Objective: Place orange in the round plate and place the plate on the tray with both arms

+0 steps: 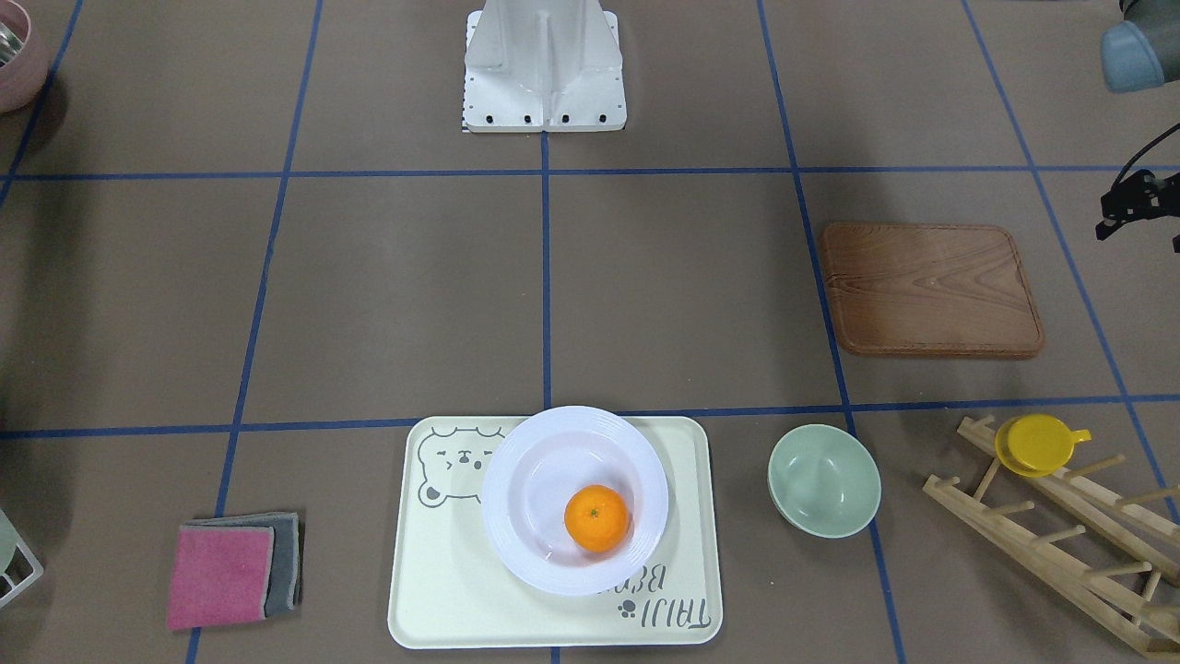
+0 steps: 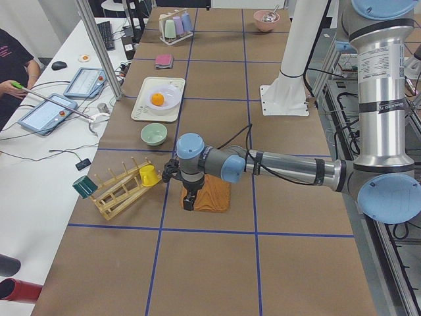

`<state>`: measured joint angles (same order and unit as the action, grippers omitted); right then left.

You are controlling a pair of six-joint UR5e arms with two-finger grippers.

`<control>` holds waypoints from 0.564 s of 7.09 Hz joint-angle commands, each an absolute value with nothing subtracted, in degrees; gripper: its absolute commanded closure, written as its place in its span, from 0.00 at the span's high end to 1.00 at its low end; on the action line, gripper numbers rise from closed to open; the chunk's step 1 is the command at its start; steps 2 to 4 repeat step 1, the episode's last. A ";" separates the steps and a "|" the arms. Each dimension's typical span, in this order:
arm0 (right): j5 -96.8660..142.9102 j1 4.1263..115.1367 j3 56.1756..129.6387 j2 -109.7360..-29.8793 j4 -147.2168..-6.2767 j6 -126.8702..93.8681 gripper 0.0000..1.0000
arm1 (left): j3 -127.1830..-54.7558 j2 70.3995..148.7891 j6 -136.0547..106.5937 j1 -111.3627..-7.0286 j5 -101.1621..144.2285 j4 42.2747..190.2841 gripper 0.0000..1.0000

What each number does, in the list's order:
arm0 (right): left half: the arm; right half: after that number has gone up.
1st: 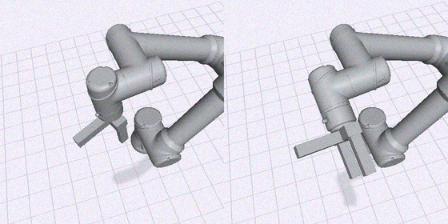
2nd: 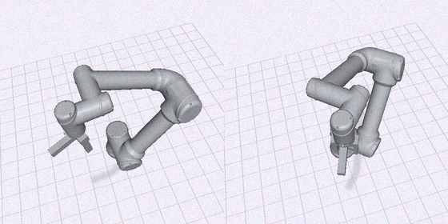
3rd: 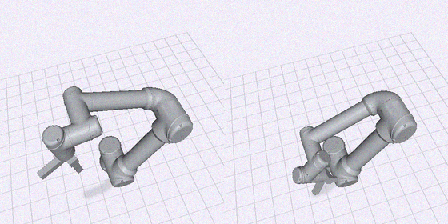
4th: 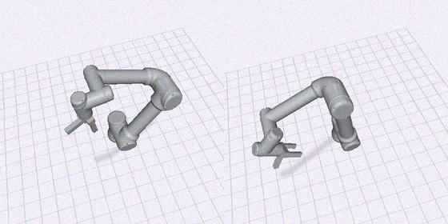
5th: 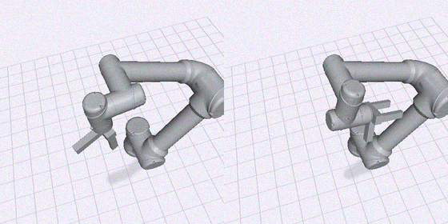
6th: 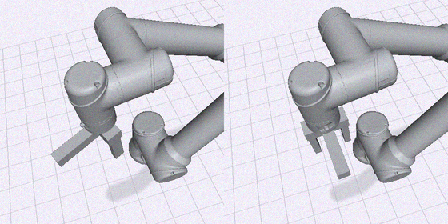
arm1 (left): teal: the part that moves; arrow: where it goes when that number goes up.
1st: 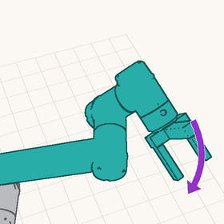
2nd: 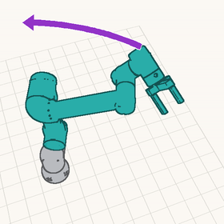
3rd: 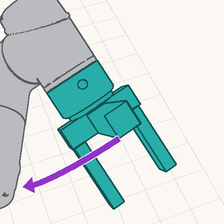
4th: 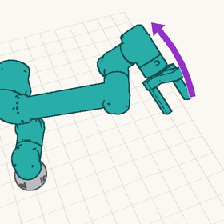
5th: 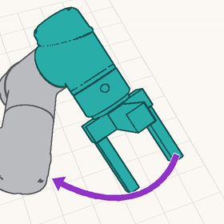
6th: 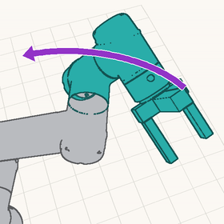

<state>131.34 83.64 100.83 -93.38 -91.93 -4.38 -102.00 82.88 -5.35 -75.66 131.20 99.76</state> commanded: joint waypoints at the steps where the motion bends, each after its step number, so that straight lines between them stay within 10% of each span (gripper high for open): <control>1: 131.48 83.85 100.99 -93.96 -91.93 -4.22 1.00 | -101.78 82.88 -5.45 -75.76 131.57 99.84 0.99; 4: 131.48 83.85 100.99 -93.96 -91.93 -4.22 1.00 | -101.78 82.88 -5.45 -75.76 131.57 99.84 0.99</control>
